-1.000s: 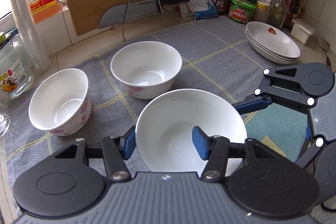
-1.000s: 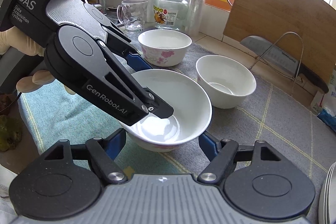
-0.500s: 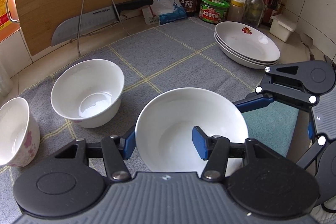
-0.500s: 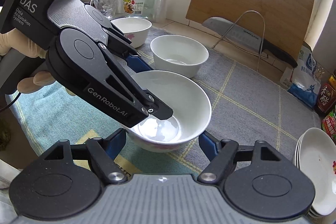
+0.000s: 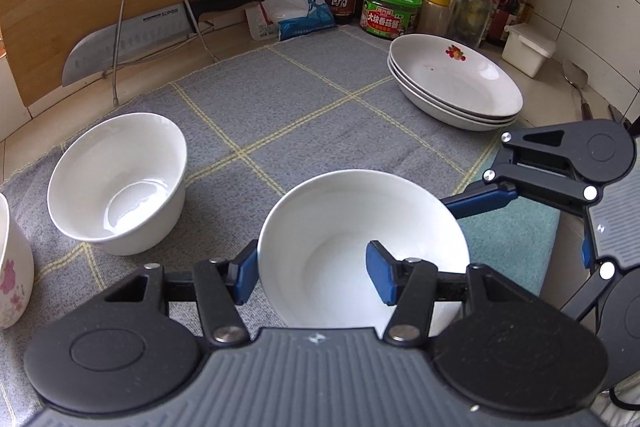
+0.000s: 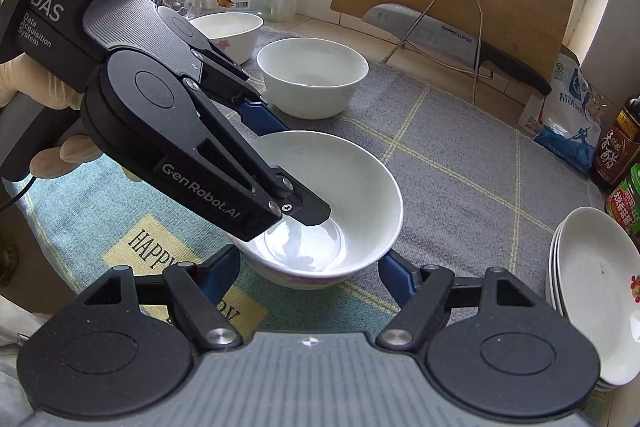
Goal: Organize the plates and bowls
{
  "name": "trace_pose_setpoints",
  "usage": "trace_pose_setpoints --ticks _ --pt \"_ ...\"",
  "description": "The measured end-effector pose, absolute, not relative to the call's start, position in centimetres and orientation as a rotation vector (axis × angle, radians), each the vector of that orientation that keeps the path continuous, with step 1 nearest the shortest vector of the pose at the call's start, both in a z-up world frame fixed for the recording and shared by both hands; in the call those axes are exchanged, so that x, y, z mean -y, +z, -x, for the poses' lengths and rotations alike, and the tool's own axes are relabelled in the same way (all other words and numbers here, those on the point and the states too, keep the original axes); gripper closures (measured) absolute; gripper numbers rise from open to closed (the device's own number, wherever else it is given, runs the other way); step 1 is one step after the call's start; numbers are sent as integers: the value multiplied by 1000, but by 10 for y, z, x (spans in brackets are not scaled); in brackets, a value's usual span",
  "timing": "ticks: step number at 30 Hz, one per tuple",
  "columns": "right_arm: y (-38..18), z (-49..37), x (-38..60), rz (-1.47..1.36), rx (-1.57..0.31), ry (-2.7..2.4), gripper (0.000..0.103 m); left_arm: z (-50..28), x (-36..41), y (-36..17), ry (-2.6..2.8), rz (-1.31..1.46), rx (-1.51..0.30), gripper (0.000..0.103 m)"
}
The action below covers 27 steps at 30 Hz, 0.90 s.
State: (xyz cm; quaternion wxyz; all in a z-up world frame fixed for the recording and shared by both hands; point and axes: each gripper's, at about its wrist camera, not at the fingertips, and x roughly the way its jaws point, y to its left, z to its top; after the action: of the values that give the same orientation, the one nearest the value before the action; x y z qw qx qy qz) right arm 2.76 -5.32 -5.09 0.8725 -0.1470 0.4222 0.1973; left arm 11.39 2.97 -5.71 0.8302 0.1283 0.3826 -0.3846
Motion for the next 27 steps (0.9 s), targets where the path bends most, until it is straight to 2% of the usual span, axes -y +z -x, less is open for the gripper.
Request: trace_pose_setpoints --ticks 5,6,7,8,10,15,21,25,27 --pt "-55 -29 53 310 -894 414 23 -113 -30 -58 -819 -263 -809 47" --pt "-55 -29 53 314 -894 417 22 -113 -31 -59 -819 -263 -809 44" --pt "-55 -30 53 308 -895 423 19 -112 -31 -58 -826 -258 -805 41" --pt "-55 -30 54 300 -889 425 11 -111 -31 -57 -827 -256 -796 37" --pt "-51 -28 54 297 -860 428 0 -108 -32 -55 -814 -259 -775 24" --pt "-44 -27 52 305 -829 432 0 -102 -40 -45 -756 -260 -717 16" --pt "-39 -28 50 298 -813 437 0 -98 -56 -41 -660 -265 -704 14" --pt "-38 -31 48 299 -802 436 0 -96 -67 -39 -586 -239 -700 7" --pt "-37 -35 47 295 -795 439 0 -96 -71 -38 -548 -239 -694 7"
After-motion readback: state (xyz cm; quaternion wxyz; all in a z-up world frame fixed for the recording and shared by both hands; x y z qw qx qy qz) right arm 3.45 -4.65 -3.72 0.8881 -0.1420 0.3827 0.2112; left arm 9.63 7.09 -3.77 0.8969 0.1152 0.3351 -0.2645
